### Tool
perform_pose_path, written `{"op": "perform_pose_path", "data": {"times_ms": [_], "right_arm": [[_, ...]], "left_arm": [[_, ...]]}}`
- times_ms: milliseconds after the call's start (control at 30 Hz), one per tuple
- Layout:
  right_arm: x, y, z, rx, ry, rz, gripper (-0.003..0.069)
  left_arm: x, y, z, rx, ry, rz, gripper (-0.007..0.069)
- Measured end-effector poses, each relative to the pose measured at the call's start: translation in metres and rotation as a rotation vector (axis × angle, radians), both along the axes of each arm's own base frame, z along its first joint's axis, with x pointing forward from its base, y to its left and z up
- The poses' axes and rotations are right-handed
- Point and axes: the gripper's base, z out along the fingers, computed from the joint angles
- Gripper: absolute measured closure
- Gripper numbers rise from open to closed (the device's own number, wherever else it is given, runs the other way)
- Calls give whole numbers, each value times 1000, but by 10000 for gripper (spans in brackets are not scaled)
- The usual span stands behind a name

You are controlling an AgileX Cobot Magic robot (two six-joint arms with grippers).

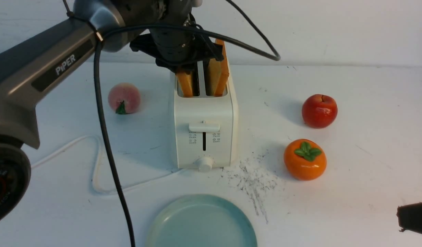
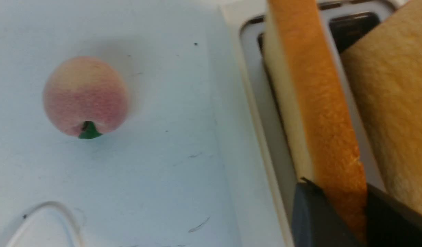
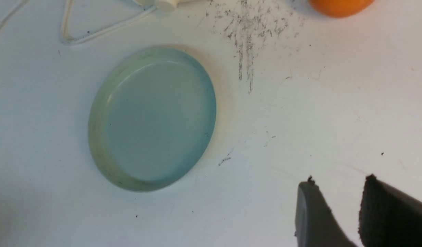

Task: Take toasted bread from bread machine on white table place on plate.
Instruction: 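Reach for a toast slice standing in the toaster with the left gripper, then place the slice of bread on the plate with the left gripper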

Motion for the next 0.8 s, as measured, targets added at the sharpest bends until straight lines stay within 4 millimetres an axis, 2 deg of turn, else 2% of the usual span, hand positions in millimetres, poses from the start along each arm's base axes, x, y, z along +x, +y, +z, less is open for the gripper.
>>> {"op": "perform_pose_path", "data": {"times_ms": [33, 167, 300, 333, 367, 467, 500, 533, 633, 700, 800], "right_arm": [[0, 0, 0, 2, -4, -2, 444], [1, 0, 1, 4, -14, -5, 444], [3, 0, 2, 9, -39, -17, 444], [3, 0, 3, 10, -42, -18, 444], [4, -1, 3, 12, -50, -23, 444], [6, -1, 5, 18, -72, -33, 444], [6, -1, 5, 18, -74, -34, 444], [6, -1, 5, 18, -76, -35, 444], [6, -1, 5, 19, -78, -36, 443], [6, -1, 5, 19, -78, -36, 440], [6, -1, 5, 18, -72, -33, 438]], "left_arm": [[-1, 1, 2, 6, 0, 3, 582], [-11, 7, 21, -2, -25, 8, 584], [-51, 29, 89, -47, -154, 1, 582], [-53, 31, 93, -51, -161, 1, 582], [-71, 40, 115, -56, -199, -17, 582], [-113, 58, 153, -39, -229, -116, 582], [-113, 57, 152, -33, -223, -126, 582], [-131, 63, 163, -7, -225, -209, 582], [-153, 62, 172, 16, -242, -398, 582], [-164, 57, 167, -14, -215, -516, 582], [-172, 43, 142, -109, -102, -653, 582]]}}
